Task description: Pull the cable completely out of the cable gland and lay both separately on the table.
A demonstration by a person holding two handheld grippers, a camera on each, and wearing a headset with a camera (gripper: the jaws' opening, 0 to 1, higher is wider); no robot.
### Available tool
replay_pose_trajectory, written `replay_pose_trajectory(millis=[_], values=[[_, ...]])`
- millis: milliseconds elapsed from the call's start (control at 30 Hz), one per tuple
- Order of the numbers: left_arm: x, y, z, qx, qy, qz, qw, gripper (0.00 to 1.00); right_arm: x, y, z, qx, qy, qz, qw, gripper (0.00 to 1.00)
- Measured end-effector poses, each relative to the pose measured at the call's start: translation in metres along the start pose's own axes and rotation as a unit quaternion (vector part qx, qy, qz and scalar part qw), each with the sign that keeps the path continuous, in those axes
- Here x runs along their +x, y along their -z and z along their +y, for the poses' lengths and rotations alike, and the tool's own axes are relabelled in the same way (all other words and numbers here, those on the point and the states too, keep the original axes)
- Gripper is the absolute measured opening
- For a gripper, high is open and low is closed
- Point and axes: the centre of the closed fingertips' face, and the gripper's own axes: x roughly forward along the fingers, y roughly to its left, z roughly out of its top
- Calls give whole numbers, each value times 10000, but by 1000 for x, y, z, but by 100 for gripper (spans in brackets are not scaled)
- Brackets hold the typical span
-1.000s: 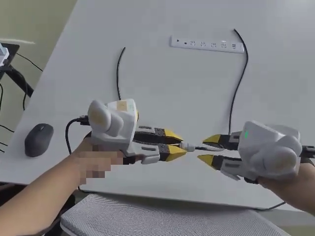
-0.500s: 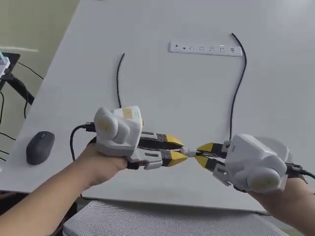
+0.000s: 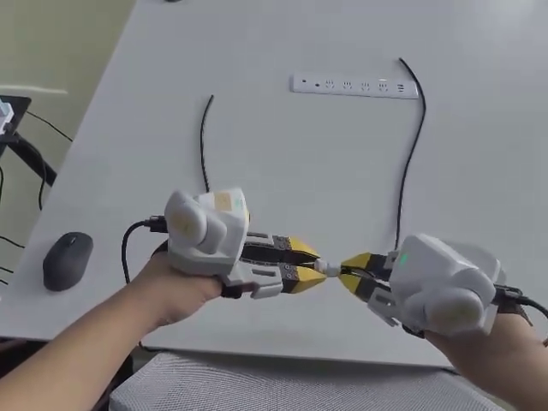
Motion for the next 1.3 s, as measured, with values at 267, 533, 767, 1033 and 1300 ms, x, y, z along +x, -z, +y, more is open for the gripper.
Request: replay_pose_trajectory(millis=[267, 533, 767, 1033, 1300], values=[[0, 1, -1, -47, -45, 18, 10000, 15, -1, 5, -1, 226, 13, 24, 9997, 0], [-1, 1, 1, -29, -132, -10, 9999, 15, -1, 10, -5, 417, 33, 51, 9991, 0], [-1, 0, 2, -72, -142, -34, 9999, 15, 0, 12, -7, 582, 48, 22, 9983, 0], [-1, 0, 2, -83, -165, -36, 9998, 15, 1, 20, -13, 727, 149, 98, 9972, 0], [-1, -4, 3, -145, -147, -105, 9997, 15, 0, 41, -29, 1126, 375, 222, 9927, 0]])
